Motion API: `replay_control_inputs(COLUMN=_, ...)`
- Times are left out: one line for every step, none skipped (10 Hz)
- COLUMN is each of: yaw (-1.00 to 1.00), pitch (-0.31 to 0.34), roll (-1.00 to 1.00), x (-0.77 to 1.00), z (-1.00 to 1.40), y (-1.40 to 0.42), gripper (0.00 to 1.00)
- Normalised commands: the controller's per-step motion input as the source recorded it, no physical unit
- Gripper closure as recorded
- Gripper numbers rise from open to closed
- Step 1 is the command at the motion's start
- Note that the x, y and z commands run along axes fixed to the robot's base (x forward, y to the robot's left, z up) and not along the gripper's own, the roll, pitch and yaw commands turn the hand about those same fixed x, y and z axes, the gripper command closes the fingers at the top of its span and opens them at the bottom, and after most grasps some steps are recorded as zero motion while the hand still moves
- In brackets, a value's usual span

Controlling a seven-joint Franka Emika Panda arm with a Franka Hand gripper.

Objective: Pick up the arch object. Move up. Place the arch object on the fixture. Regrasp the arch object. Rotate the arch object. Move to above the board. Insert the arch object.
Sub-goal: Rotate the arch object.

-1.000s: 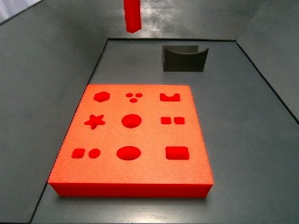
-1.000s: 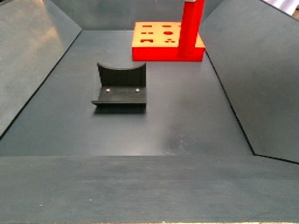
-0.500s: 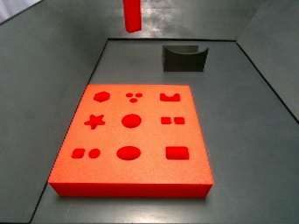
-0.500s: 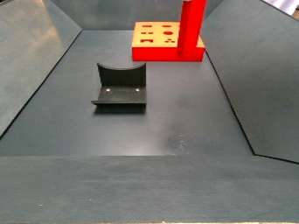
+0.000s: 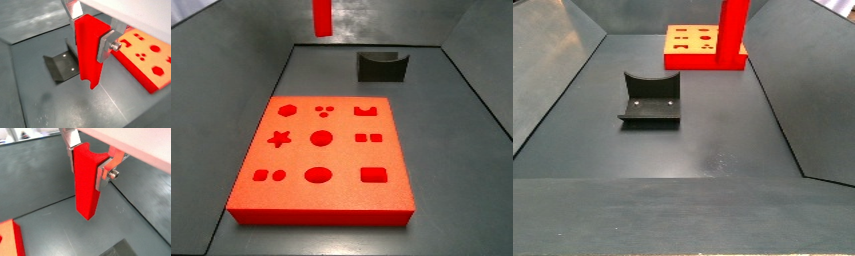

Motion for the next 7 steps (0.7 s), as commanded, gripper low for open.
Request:
replay_control_inputs(yaw=-1.0, pitch=0.042, roll=-0.14, x=0.0, z=0.0, y=0.01, gripper=1.0)
replay_control_inputs(yaw=-0.78, pitch=0.043, roll=-0.15, x=0.0, z=0.0, y=0.01, gripper=1.0)
replay_control_inputs(yaw=-0.55, pitch=0.042, roll=-0.15, x=0.0, z=0.0, y=0.01, gripper=1.0)
replay_control_inputs(yaw=-0.32, pitch=0.041, roll=-0.14, x=0.0, z=0.01, y=0.01, gripper=1.0)
replay_control_inputs(yaw=-0.21, pitch=0.041, roll=-0.14, x=0.0, z=0.01, y=0.01, gripper=1.0)
replay_control_inputs(yaw=-0.15, pitch=0.04, roll=-0.34, x=0.0, z=-1.0, y=0.0, gripper=1.0)
replay_control_inputs(yaw=-0.1, pitch=0.02, roll=-0.33, x=0.01, z=-1.0, y=0.0, gripper=1.0)
